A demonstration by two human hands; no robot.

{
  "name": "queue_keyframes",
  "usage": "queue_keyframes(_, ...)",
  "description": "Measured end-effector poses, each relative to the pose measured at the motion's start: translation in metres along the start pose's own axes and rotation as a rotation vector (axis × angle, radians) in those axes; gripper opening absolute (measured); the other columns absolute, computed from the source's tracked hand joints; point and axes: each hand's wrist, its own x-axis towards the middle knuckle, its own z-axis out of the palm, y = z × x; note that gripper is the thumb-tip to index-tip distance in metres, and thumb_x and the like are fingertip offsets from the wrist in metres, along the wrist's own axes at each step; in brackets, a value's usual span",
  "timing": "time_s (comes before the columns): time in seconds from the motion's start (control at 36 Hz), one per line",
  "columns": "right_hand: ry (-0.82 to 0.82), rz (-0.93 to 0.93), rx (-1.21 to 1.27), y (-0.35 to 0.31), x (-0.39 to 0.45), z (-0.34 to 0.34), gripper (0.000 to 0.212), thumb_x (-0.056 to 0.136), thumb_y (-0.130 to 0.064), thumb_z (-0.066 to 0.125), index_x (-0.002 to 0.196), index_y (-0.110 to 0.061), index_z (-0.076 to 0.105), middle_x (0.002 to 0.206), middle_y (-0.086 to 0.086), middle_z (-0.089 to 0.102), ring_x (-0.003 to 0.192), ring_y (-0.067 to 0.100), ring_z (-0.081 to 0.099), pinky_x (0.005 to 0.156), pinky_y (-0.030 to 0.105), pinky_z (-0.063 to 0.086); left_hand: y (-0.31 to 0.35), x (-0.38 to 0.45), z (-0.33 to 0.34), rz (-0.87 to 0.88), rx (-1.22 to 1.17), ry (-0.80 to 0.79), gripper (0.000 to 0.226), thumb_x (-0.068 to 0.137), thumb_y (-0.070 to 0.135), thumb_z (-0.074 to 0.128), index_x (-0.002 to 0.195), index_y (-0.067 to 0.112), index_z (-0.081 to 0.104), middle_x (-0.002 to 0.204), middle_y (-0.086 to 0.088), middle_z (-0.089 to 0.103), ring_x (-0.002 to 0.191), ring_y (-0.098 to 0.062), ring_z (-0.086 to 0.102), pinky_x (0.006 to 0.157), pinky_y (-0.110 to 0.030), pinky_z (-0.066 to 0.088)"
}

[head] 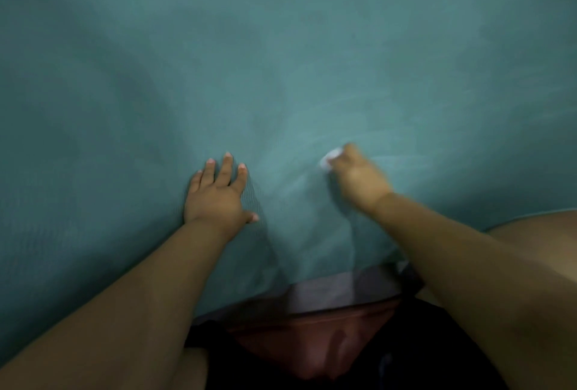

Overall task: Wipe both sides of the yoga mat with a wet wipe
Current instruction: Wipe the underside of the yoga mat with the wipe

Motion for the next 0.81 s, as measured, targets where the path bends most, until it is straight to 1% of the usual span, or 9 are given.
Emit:
queue_keyframes(0.08,0.131,0.526,-0.028,0.060,0.000,-0.026,0.027,0.095,-0.013,0.041,0.111,-0.001,0.059,0.120,0.021,0.051,0.105,0.034,0.048,0.091,0.029,0.034,0.001,0.000,0.000,-0.007,0.001,-0.011,0.098,0.080,0.068,0.052,0.151,0.030,-0.005,0.158,0.001,-0.016,0.146,-0.027,-0.009,0.117,-0.040,-0.002)
queue_keyframes(0.17,0.151,0.810,-0.031,0.066,-0.017,-0.024,0.024,0.093,-0.003,0.040,0.107,0.005,0.058,0.113,0.027,0.054,0.099,0.034,0.046,0.092,0.027,0.031,0.001,0.000,-0.002,-0.014,-0.019,-0.030,0.099,0.080,0.067,0.053,0.150,0.030,-0.007,0.158,0.001,-0.017,0.146,-0.027,-0.010,0.117,-0.040,-0.002)
queue_keyframes(0.25,0.155,0.669,-0.018,0.006,-0.046,0.014,0.031,0.081,0.006,0.038,0.106,0.003,0.057,0.109,0.024,0.052,0.086,0.029,0.048,0.085,0.031,0.040,0.002,0.000,-0.003,-0.014,-0.015,-0.032,0.100,0.081,0.067,0.053,0.150,0.030,-0.008,0.158,0.000,-0.018,0.145,-0.028,-0.011,0.117,-0.040,-0.002)
queue_keyframes(0.36,-0.091,-0.008,0.139,-0.094,-0.085,0.056,0.035,0.077,-0.011,0.036,0.095,-0.003,0.065,0.090,0.014,0.060,0.076,0.023,0.057,0.060,0.030,0.051,0.003,0.001,-0.005,-0.020,0.005,-0.042,0.100,0.082,0.066,0.053,0.150,0.028,-0.009,0.158,-0.001,-0.018,0.145,-0.029,-0.011,0.117,-0.040,-0.002)
queue_keyframes(0.44,-0.370,-0.365,0.044,-0.090,-0.084,0.049,0.030,0.096,-0.012,0.039,0.121,-0.005,0.055,0.117,0.017,0.051,0.100,0.033,0.054,0.082,0.040,0.046,0.005,0.001,-0.004,-0.022,0.002,-0.047,0.100,0.082,0.063,0.055,0.151,0.026,-0.007,0.158,-0.002,-0.017,0.145,-0.030,-0.010,0.117,-0.041,-0.002)
queue_keyframes(0.5,-0.230,-0.197,0.016,-0.048,-0.074,0.040,0.029,0.098,-0.017,0.043,0.124,-0.010,0.053,0.123,0.016,0.046,0.107,0.033,0.051,0.090,0.038,0.041,0.006,0.000,-0.004,-0.023,0.004,-0.042,0.099,0.083,0.062,0.055,0.151,0.025,-0.006,0.158,-0.003,-0.017,0.145,-0.031,-0.010,0.117,-0.041,-0.002)
queue_keyframes(0.67,0.049,0.773,-0.086,0.053,-0.064,-0.007,0.030,0.089,-0.006,0.044,0.117,-0.005,0.054,0.125,0.018,0.045,0.109,0.032,0.047,0.085,0.032,0.039,0.010,-0.004,-0.003,-0.013,0.030,-0.050,0.095,0.085,0.059,0.054,0.151,0.024,-0.005,0.158,-0.005,-0.015,0.145,-0.033,-0.009,0.117,-0.042,-0.001)
queue_keyframes(0.72,0.001,0.804,-0.132,0.042,-0.065,0.006,0.031,0.087,-0.004,0.041,0.116,-0.005,0.053,0.124,0.017,0.048,0.109,0.032,0.046,0.088,0.031,0.039,0.011,-0.003,-0.004,-0.019,0.031,-0.060,0.096,0.085,0.059,0.054,0.151,0.023,-0.005,0.158,-0.006,-0.015,0.145,-0.034,-0.009,0.117,-0.043,-0.001)
queue_keyframes(0.81,-0.101,0.508,-0.143,-0.021,-0.075,0.039,0.038,0.086,-0.006,0.040,0.123,-0.009,0.047,0.127,0.012,0.046,0.116,0.026,0.043,0.095,0.028,0.035,0.012,-0.002,-0.005,-0.021,0.037,-0.073,0.096,0.085,0.059,0.054,0.151,0.022,-0.006,0.158,-0.007,-0.016,0.145,-0.034,-0.009,0.117,-0.043,-0.001)
